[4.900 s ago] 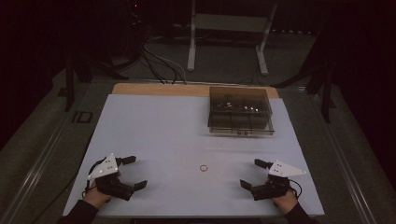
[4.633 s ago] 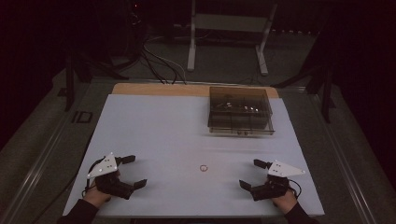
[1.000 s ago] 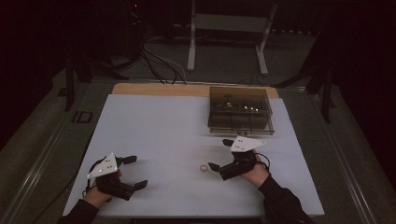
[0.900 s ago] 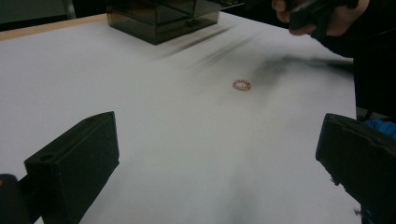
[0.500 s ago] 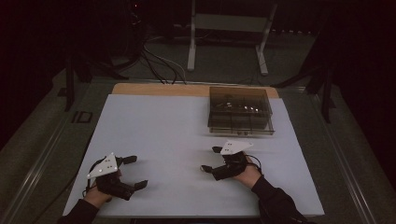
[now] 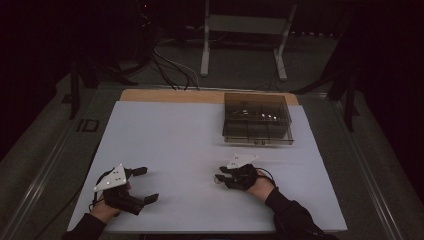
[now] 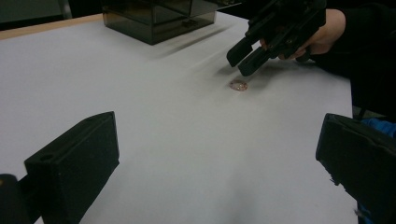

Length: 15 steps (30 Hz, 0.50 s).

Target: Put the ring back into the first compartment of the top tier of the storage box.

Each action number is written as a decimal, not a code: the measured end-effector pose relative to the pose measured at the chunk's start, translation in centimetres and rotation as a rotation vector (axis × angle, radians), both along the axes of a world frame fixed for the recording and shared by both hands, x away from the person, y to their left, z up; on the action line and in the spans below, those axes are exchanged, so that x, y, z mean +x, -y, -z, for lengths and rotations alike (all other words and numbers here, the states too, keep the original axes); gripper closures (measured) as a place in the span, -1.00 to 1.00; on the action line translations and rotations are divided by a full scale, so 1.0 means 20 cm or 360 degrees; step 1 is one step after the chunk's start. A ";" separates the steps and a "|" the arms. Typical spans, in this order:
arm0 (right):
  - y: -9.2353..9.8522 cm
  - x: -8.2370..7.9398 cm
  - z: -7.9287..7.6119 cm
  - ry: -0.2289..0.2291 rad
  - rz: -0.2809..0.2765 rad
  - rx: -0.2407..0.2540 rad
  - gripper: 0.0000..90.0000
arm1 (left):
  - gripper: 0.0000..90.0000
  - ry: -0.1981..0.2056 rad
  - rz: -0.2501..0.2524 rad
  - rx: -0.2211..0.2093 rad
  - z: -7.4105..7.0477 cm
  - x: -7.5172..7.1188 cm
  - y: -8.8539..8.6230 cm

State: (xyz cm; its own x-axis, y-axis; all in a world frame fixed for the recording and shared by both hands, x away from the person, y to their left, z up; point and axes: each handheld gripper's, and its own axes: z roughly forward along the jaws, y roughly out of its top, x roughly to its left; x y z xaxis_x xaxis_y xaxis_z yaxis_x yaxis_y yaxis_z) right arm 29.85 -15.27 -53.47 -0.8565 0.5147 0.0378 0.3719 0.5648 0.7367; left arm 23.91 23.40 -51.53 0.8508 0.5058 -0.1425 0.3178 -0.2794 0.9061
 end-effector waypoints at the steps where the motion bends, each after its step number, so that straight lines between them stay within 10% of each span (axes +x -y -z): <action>1: 0.00 0.01 0.01 -0.0010 0.0001 -0.0020 0.58 | -0.98 0.0000 -0.0003 -0.0002 0.00 0.00 0.00; 15: -0.03 0.03 0.05 -0.0035 0.0005 -0.0076 0.87 | -0.98 -0.0002 0.0008 0.0011 0.00 0.00 0.01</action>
State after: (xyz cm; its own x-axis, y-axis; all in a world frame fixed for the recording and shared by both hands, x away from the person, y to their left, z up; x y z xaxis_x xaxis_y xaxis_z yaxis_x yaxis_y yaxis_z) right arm 30.36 -14.73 -54.55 -0.8542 0.5189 0.0320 0.3894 0.5979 0.7006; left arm 23.89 23.29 -51.60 0.8531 0.5026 -0.1397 0.3173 -0.2873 0.9038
